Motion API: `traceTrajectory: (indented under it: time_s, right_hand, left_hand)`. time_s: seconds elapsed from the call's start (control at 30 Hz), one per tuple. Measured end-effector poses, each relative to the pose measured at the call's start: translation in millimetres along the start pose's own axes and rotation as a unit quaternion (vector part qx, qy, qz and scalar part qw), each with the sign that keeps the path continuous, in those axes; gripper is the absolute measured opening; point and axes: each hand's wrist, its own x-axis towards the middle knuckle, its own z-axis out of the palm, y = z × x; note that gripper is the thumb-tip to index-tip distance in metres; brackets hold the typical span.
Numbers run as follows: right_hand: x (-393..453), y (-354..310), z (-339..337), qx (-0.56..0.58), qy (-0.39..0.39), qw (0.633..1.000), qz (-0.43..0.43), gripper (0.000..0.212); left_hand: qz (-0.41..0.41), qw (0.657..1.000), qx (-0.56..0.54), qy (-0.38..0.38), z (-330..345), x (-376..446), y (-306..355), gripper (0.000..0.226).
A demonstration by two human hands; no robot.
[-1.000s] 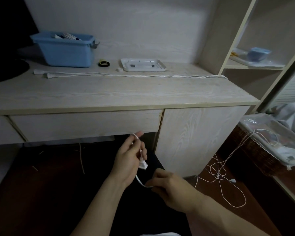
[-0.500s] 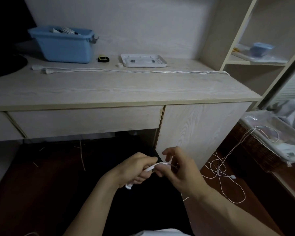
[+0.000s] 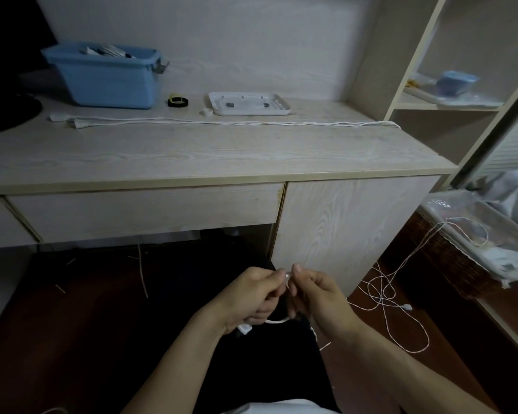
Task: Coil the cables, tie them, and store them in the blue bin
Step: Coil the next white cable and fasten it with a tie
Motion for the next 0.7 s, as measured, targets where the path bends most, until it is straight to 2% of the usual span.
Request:
traceTrajectory:
  time_s: [0.07, 0.13, 0.23, 0.3, 0.4, 0.53, 0.6, 0.7]
  right_hand:
    - [1, 1, -2, -0.040, 0.004, 0.999, -0.019, 0.043]
    - [2, -2, -4, -0.074, 0.014, 0.996, -0.048, 0.040]
    - [4, -5, -11, -0.083, 0.022, 0.994, -0.063, 0.035]
    - [3, -4, -20, -0.100, 0.018, 0.993, -0.059, 0.020]
    - [5, -4, -28, -0.132, 0.031, 0.990, -0.041, 0.016]
    - [5, -1, -30, -0.222, 0.033, 0.974, 0.015, 0.012]
    - [5, 2, -32, -0.260, 0.006, 0.963, 0.069, 0.012]
    - [5, 8, -34, -0.305, -0.038, 0.943, 0.131, 0.010]
  left_hand:
    - [-0.015, 0.999, -0.034, 0.023, 0, 2, 1, 0.041]
    - [-0.016, 0.985, -0.160, 0.056, -3, 3, -1, 0.042]
    - [0.034, 0.908, -0.403, 0.112, -18, 3, -4, 0.038]
    - [0.082, 0.859, -0.483, 0.151, -35, 3, -4, 0.041]
    - [0.138, 0.806, -0.539, 0.205, -57, -2, -3, 0.037]
    - [0.167, 0.768, -0.567, 0.247, -67, -4, -3, 0.032]
    - [0.172, 0.761, -0.562, 0.276, -67, 0, -1, 0.031]
    - [0.178, 0.782, -0.509, 0.313, -64, 6, -1, 0.027]
